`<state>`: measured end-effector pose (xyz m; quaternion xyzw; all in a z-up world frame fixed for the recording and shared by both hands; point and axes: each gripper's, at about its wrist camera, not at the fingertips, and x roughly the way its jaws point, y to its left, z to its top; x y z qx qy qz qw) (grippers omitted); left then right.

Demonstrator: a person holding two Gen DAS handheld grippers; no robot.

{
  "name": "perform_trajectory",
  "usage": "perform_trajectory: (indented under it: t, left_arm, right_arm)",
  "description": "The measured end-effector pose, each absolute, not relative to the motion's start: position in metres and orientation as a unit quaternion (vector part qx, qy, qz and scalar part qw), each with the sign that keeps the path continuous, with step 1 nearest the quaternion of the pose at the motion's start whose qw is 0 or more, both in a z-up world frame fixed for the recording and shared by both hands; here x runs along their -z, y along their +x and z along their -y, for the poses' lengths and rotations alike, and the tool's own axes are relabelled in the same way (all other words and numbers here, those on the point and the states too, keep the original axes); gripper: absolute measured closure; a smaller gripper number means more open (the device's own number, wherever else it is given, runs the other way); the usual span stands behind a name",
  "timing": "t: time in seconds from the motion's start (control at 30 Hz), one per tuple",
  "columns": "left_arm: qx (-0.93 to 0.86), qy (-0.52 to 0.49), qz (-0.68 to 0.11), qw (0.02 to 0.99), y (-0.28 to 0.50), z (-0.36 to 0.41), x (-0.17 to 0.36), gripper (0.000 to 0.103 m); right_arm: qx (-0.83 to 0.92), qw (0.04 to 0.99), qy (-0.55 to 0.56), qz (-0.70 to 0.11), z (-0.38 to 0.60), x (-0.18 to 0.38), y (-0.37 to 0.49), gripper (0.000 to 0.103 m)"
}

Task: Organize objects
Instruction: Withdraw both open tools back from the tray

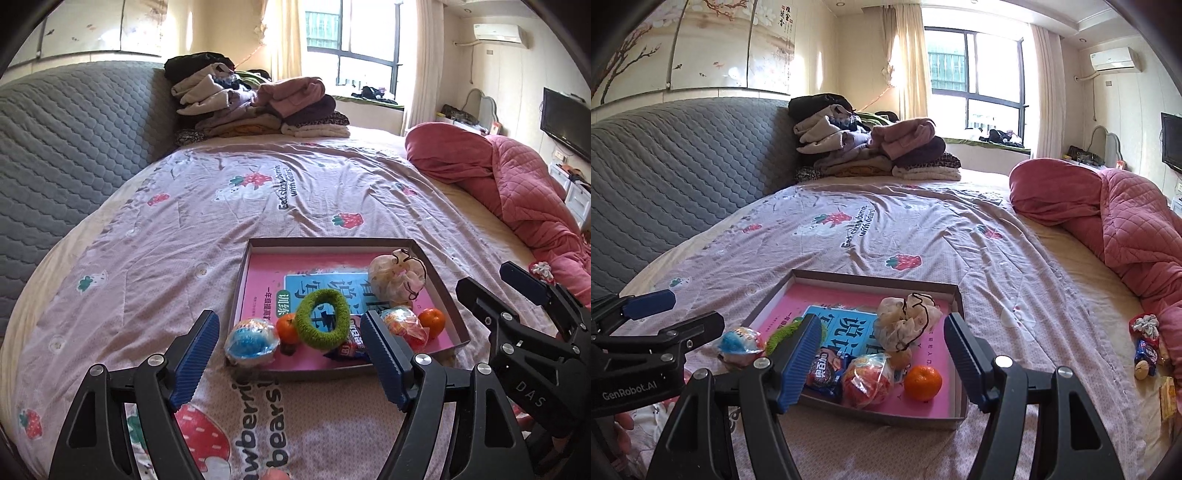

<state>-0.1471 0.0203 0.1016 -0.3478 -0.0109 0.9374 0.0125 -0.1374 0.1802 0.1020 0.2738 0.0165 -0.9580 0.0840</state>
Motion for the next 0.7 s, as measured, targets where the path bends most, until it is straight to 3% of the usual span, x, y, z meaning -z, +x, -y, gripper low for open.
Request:
perform_trajectory:
  t: [0.7]
  left_arm:
    - [-0.937,-0.349,0.002,0.021,-0.115,-0.025,-0.079,0.023]
  right_arm:
    - [0.953,0.083,0.29,-0.006,-0.173,-0.083,-0.106,0.035]
